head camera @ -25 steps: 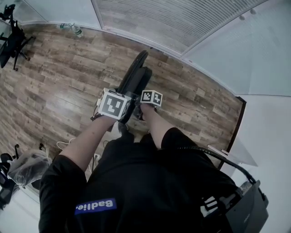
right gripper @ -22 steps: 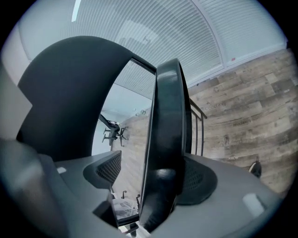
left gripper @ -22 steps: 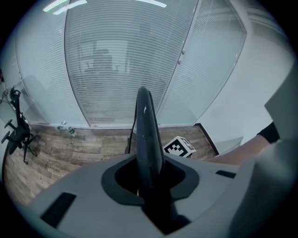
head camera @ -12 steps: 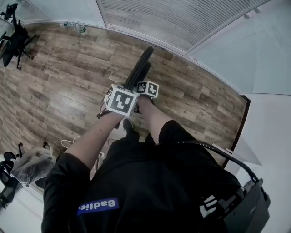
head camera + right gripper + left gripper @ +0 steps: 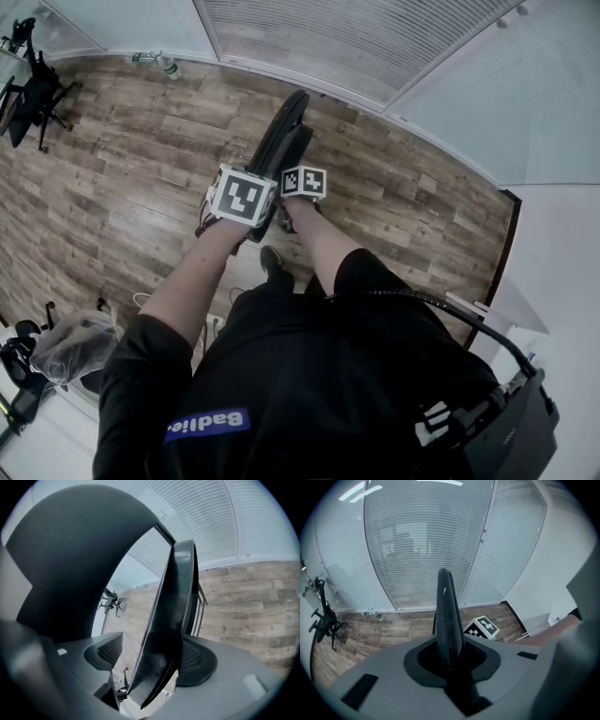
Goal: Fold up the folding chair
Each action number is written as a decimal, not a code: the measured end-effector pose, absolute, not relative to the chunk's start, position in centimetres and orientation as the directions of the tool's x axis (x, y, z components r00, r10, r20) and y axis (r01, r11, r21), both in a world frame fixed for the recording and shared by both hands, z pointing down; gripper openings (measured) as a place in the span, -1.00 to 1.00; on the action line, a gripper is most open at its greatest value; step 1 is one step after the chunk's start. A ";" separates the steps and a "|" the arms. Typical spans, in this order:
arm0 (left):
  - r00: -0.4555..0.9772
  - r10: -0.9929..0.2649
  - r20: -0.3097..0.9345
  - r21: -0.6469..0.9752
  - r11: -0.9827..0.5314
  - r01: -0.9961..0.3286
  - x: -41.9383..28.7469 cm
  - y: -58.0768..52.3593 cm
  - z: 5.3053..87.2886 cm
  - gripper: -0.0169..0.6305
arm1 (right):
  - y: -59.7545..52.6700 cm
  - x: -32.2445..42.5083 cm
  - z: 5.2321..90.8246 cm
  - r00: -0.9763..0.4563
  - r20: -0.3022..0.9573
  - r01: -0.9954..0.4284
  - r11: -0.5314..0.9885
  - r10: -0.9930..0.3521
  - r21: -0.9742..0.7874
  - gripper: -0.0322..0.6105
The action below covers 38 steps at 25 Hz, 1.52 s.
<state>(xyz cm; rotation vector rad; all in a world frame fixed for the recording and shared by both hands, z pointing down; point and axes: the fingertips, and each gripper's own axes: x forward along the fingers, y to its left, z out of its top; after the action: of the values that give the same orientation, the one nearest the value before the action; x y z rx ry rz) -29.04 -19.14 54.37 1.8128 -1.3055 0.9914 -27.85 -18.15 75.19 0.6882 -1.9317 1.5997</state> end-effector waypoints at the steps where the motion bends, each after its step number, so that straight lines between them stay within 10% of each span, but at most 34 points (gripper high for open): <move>1: 0.205 -0.430 0.879 0.099 -0.257 -0.961 -29.3 -18.8 54.5 -0.71 | -18.0 -27.6 75.2 -0.726 0.685 -0.683 0.162 -0.052 -0.712 0.13; 22: 0.172 -0.418 0.892 0.058 -0.272 -0.961 -28.7 -18.0 54.2 -0.72 | -13.9 -10.9 59.7 -0.807 0.538 -0.590 0.360 -0.243 -0.723 -0.07; 33: 0.110 -0.398 0.911 -0.019 -0.305 -0.952 -26.8 -17.4 53.9 -0.72 | -11.2 -3.2 47.9 -0.841 0.324 -0.520 0.486 -0.433 -0.702 -0.86; 38: 0.081 -0.396 0.915 -0.057 -0.324 -0.944 -26.7 -17.5 53.9 -0.72 | -9.7 -0.6 43.3 -0.813 0.305 -0.573 0.594 -0.495 -0.565 -0.89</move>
<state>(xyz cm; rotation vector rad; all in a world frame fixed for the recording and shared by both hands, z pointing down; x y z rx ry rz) -26.67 -17.49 53.90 1.7843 -1.3255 1.2192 -0.57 -9.72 43.34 0.9091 -2.6999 1.0197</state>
